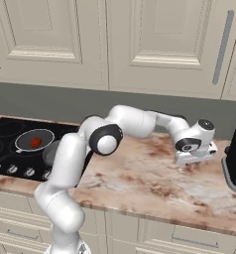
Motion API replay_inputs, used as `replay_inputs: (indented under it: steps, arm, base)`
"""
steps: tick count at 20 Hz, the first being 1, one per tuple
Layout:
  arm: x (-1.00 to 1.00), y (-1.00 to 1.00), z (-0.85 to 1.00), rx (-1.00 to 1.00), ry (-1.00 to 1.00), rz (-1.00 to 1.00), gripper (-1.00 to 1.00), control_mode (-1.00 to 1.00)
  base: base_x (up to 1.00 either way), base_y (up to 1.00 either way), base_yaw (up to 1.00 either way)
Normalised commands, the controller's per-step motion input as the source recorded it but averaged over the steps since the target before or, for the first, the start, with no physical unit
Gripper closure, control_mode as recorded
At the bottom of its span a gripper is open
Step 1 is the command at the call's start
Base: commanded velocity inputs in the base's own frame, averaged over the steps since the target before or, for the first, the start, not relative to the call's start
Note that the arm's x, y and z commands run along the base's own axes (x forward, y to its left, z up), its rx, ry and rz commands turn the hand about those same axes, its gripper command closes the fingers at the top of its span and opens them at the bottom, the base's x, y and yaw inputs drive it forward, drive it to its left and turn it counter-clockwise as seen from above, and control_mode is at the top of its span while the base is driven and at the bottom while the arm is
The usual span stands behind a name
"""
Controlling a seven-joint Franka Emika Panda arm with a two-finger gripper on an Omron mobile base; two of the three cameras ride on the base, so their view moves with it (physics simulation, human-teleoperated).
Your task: Place both pans onto different burners. Then place the bell pepper and the steak on different pans.
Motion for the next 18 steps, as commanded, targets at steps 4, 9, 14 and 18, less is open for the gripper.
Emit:
replay_inputs:
  steps: [4,9,14,18]
  arm:
    - [-0.37,0.5,0.04,0.0,0.0,0.1,1.0,-1.0]
    - [-0.21,0.48,0.15,0.0,0.0,0.08,1.0,-1.0]
    - [-0.29,0.41,0.19,0.0,0.0,0.08,1.0,-1.0]
    - [-0.34,0.41,0.18,0.0,0.0,0.09,1.0,-1.0]
  base:
    - [0.0,0.0,0.0]
    - [0.0,0.0,0.0]
    - [0.0,0.0,0.0]
    - [0.0,0.0,0.0]
